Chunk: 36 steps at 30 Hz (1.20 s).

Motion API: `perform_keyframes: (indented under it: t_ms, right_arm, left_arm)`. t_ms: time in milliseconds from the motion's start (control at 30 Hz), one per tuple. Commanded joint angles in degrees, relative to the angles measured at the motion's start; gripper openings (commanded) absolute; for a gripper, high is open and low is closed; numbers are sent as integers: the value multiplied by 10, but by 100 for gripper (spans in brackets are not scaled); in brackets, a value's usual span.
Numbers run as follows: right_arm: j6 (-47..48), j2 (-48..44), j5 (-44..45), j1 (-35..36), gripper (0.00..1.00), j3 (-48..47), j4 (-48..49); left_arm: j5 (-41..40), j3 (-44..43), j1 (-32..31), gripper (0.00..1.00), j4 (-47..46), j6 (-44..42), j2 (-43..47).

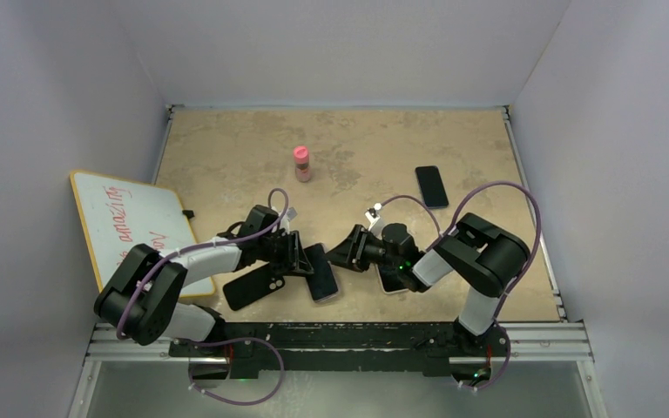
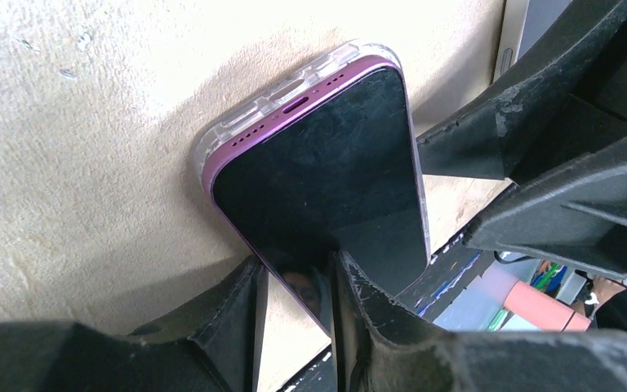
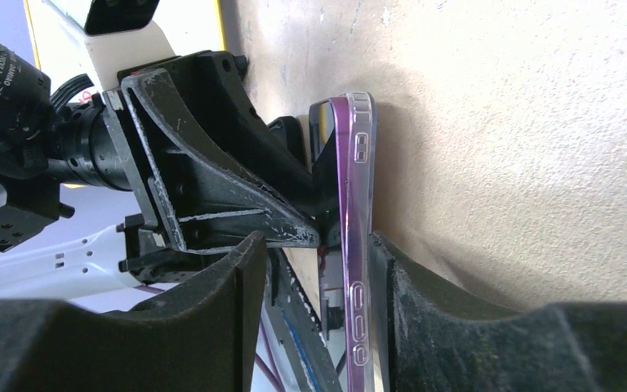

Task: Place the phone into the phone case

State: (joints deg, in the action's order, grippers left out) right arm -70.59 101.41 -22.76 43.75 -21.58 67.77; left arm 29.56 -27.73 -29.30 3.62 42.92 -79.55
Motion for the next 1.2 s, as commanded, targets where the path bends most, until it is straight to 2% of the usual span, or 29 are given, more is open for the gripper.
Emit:
perform_keyframes:
  t_ms: [0,467,733,1167]
  right_arm:
    - [-23,4,-74,25,47,-34,96]
    - [-72,25,-111,25,45,-31,212]
    - [-56,23,-129,26,46,-37,162]
    - [-114,78,-162,27,44,-36,254]
  left_arm:
    - [60,0,-17,33,-81,15,3]
    - [50,-1,-16,30,-93,-4,-4]
    - [41,-1,-16,30,-96,-5,2]
    - [8,-3,-14,29,-78,-28,-10]
